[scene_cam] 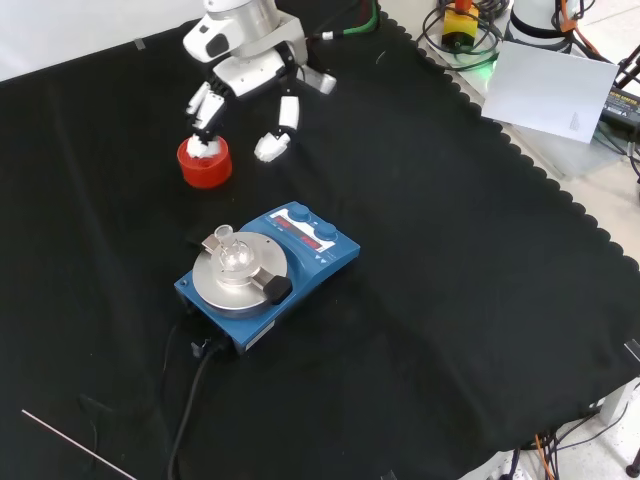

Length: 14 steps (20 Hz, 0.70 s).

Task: Turn on the heater.

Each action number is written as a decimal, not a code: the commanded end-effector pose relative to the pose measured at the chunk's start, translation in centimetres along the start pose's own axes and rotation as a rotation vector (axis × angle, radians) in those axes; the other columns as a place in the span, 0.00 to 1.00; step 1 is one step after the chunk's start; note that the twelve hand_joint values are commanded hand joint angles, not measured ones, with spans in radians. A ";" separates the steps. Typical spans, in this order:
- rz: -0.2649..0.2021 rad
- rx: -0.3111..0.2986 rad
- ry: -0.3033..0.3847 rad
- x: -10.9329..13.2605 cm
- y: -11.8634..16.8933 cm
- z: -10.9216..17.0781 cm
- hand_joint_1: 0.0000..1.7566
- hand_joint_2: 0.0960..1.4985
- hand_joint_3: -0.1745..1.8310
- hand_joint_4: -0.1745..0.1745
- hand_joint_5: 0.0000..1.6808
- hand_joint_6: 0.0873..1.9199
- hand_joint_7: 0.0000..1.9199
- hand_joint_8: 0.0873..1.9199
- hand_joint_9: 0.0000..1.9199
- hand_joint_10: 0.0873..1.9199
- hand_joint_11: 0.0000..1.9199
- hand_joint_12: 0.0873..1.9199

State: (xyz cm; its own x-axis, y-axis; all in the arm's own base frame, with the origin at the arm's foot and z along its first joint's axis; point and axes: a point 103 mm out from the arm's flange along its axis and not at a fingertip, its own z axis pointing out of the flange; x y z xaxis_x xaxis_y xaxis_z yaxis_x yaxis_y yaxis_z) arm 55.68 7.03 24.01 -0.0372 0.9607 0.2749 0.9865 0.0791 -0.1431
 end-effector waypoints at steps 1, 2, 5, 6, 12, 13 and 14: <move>-0.001 0.024 -0.103 -0.8 -4.4 -0.1 0.63 0.38 0.48 0.35 0.29 0.00 0.60 0.35 0.66 0.24 0.54 0.53; -0.004 0.036 -0.126 -0.7 -4.9 0.1 0.64 0.39 0.47 0.32 0.29 0.00 0.64 0.36 0.70 0.24 0.61 0.48; -0.011 0.074 -0.160 -1.0 -6.2 0.3 0.66 0.42 0.46 0.28 0.31 0.00 0.71 0.43 0.78 0.26 0.78 0.38; -0.015 0.082 -0.166 -1.1 -6.6 0.6 0.66 0.43 0.46 0.26 0.31 0.00 0.73 0.47 0.81 0.28 0.83 0.36; -0.034 0.156 -0.133 -1.2 -8.3 1.3 0.72 0.47 0.47 0.26 0.39 0.08 0.88 0.79 0.96 0.65 0.99 0.69; -0.036 0.180 -0.135 -1.1 -8.5 1.5 0.76 0.47 0.50 0.26 0.39 0.14 0.91 0.81 0.98 0.69 1.00 0.72; -0.038 0.215 -0.141 -1.1 -8.6 1.7 0.79 0.47 0.53 0.25 0.38 0.19 0.94 0.82 0.99 0.71 1.00 0.74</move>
State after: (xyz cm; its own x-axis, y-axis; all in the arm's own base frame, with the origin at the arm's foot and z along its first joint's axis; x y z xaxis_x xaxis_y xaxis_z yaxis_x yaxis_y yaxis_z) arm 48.13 5.53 23.37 -0.0886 0.9869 0.1346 0.9609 0.1203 -0.2496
